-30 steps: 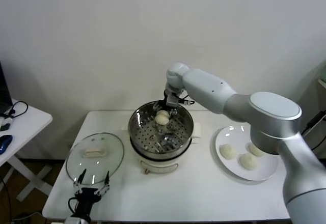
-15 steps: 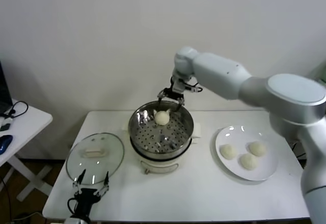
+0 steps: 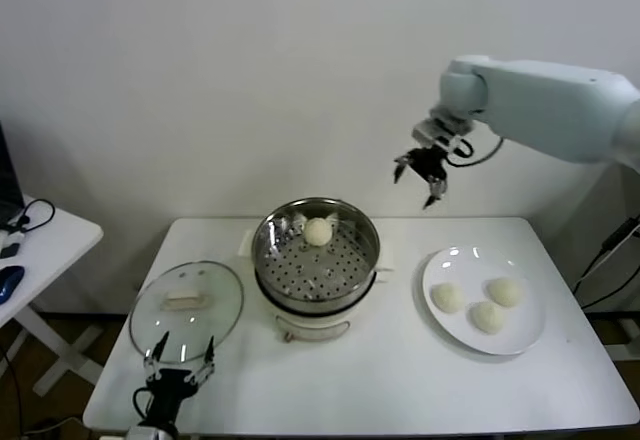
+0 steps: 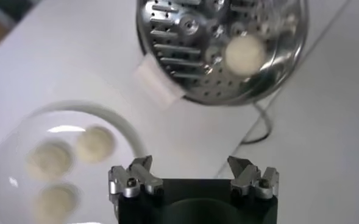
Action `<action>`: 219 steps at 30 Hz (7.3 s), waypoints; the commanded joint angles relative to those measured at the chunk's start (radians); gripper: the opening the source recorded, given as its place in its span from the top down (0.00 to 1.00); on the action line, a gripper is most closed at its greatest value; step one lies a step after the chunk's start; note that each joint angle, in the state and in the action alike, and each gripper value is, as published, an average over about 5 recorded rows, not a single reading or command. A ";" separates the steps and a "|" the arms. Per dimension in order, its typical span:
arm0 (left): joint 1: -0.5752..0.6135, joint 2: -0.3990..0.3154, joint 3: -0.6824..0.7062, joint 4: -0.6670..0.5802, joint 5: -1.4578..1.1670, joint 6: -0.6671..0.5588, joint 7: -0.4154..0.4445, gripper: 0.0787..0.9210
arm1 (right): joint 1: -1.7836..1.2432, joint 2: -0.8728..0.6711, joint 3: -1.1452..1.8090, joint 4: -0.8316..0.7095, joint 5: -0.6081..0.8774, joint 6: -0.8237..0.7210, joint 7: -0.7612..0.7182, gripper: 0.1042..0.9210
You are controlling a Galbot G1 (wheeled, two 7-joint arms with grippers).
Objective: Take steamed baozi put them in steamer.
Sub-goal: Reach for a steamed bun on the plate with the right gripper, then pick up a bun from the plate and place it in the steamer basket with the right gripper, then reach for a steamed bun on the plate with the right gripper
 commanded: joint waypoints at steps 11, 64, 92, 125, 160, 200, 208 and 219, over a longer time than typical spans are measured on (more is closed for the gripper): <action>0.001 -0.003 -0.002 0.006 -0.001 -0.004 0.000 0.12 | -0.278 -0.285 0.055 0.184 -0.056 -0.399 0.214 0.12; -0.009 -0.002 -0.018 0.041 0.012 -0.024 -0.005 0.12 | -0.405 -0.173 0.197 0.062 -0.137 -0.371 0.188 0.38; -0.011 0.013 0.000 0.016 0.015 -0.030 -0.005 0.12 | 0.224 0.247 0.152 0.182 0.382 -0.407 0.053 0.38; -0.016 0.012 -0.020 0.009 0.003 -0.032 -0.004 0.12 | -0.280 0.566 0.246 -0.098 0.061 -0.468 0.191 0.38; -0.004 0.008 -0.023 -0.012 0.006 -0.037 -0.004 0.12 | 0.217 -0.047 -0.129 0.391 0.172 -0.323 0.015 0.12; 0.012 -0.020 -0.044 -0.012 0.021 -0.035 -0.013 0.12 | -0.532 -0.326 0.296 0.058 -0.350 -0.335 0.129 0.12; 0.009 -0.021 -0.042 -0.013 0.023 -0.033 -0.012 0.12 | -0.566 -0.330 0.345 0.053 -0.350 -0.346 0.133 0.12; 0.008 -0.023 -0.038 -0.014 0.028 -0.032 -0.012 0.12 | -0.583 -0.332 0.363 0.058 -0.352 -0.358 0.136 0.12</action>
